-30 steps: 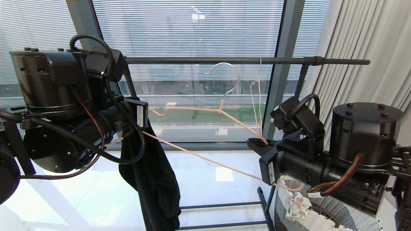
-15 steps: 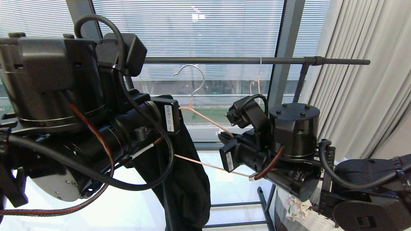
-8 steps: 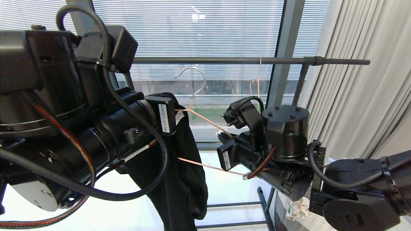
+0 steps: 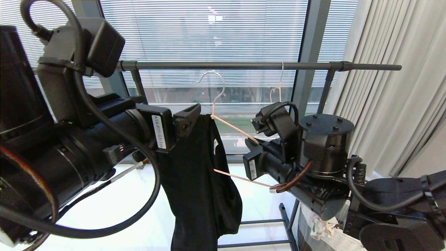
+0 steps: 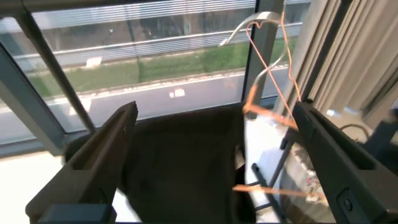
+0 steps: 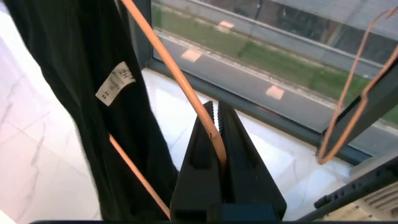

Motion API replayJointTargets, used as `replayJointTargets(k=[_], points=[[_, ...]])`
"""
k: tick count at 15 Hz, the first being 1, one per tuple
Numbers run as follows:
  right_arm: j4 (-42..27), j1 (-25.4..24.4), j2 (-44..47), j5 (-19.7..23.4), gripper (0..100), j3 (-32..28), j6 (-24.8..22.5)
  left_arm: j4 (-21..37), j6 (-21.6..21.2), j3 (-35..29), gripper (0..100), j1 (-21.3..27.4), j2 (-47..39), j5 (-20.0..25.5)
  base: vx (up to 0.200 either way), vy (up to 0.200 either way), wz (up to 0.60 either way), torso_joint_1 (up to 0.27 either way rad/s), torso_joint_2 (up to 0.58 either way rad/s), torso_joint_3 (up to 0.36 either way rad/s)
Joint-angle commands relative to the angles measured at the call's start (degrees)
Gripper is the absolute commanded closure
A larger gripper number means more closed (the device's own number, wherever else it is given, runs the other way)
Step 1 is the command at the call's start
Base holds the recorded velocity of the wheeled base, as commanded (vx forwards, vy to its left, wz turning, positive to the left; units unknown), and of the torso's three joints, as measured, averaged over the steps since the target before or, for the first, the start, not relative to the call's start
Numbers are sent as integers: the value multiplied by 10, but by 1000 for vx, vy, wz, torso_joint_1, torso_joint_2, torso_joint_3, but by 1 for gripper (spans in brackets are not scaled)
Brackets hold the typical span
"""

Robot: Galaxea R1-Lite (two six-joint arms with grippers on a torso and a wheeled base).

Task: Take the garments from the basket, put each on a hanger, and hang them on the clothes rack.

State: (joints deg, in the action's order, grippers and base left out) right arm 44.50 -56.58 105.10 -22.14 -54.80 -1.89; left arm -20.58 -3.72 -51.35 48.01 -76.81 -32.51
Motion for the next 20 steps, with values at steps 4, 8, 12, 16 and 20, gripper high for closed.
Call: replayJointTargets(k=[4,8,12,16,20], points=[[67,16,-48,23,100,79,-48,-1,-29,94,0,-41,85,76,0,0,0,0,0,0],[80,25,-128,119,100,181,-129,-2,-54,109,0,-65,95,262,0,0,0,0,0,0],[80,24,-181,155,100,245,-167,-2,-178,198,0,-72,94,386,0,0,0,0,0,0],[80,15,-221,162,100,271,-185,-2,-183,200,0,-73,76,401,0,0,0,0,0,0],[80,-43,-234,161,100,279,-210,-2,-184,201,0,-50,61,402,0,0,0,0,0,0]])
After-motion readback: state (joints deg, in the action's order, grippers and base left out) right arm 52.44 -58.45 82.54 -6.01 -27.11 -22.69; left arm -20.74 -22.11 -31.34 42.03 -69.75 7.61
